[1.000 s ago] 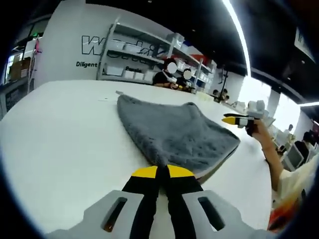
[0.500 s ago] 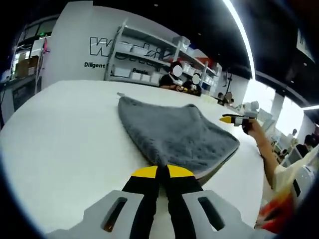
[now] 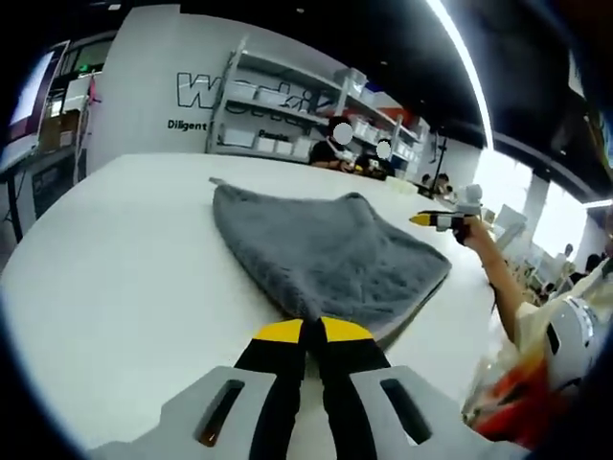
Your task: Fold the towel on the table until its edges align and the towel forms a compact rectangular stack.
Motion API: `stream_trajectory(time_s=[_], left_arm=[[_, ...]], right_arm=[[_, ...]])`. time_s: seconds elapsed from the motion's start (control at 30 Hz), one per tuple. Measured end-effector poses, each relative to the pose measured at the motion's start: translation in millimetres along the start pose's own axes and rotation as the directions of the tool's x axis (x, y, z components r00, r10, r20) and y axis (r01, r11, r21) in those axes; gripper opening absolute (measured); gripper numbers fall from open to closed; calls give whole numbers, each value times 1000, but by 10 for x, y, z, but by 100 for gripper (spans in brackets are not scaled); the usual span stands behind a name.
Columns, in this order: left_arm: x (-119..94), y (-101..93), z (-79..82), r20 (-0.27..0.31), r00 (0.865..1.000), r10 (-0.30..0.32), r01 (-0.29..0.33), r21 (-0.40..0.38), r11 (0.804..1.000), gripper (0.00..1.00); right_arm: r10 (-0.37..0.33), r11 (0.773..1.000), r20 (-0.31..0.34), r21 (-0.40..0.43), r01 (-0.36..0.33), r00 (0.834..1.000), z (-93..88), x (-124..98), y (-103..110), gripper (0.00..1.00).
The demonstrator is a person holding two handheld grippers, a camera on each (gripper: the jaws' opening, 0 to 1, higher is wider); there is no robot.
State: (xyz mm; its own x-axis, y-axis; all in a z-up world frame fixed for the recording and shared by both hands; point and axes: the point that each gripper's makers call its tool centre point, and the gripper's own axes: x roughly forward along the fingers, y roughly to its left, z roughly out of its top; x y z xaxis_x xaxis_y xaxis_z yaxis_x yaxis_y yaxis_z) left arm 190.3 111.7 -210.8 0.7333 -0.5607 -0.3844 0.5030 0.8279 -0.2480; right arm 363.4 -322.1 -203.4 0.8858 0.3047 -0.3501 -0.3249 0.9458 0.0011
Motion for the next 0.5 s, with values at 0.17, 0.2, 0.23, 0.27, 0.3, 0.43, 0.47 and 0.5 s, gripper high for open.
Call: stream_trajectory(time_s=[0.17,0.2,0.23,0.27,0.3,0.43,0.47,0.5], left_arm=[[-38,-84,-40,-4,999,-32,32,11,999,8],[-40,-75,-36,1,1000,-31,31,14,999,13],[-45,-46,-19,11,1000,-22,22,17,1000,18],[-50,-30,-11,15,1000,-16,16,18,1000,23],[-58,-2,9,22,1000,-4,3,26,1000,29],[-86,40,142,56,998,11,-14,48,999,38],[-86,53,215,77,997,10,-14,56,998,39],[-83,73,293,97,995,9,-15,60,998,40]], right_arm=[[6,1000,-8,-3,-6,1000,-21,7,20,95],[5,1000,-8,-2,-5,1000,-22,7,20,95],[4,1000,-5,-1,-4,1000,-20,6,20,94],[4,1000,-4,0,-4,1000,-19,5,21,94],[5,1000,-5,0,-5,1000,-24,2,22,94],[5,1000,-10,1,-5,1000,-41,-3,25,94],[6,1000,-10,1,-6,1000,-43,-3,28,94],[8,1000,-11,0,-8,1000,-46,-3,30,94]])
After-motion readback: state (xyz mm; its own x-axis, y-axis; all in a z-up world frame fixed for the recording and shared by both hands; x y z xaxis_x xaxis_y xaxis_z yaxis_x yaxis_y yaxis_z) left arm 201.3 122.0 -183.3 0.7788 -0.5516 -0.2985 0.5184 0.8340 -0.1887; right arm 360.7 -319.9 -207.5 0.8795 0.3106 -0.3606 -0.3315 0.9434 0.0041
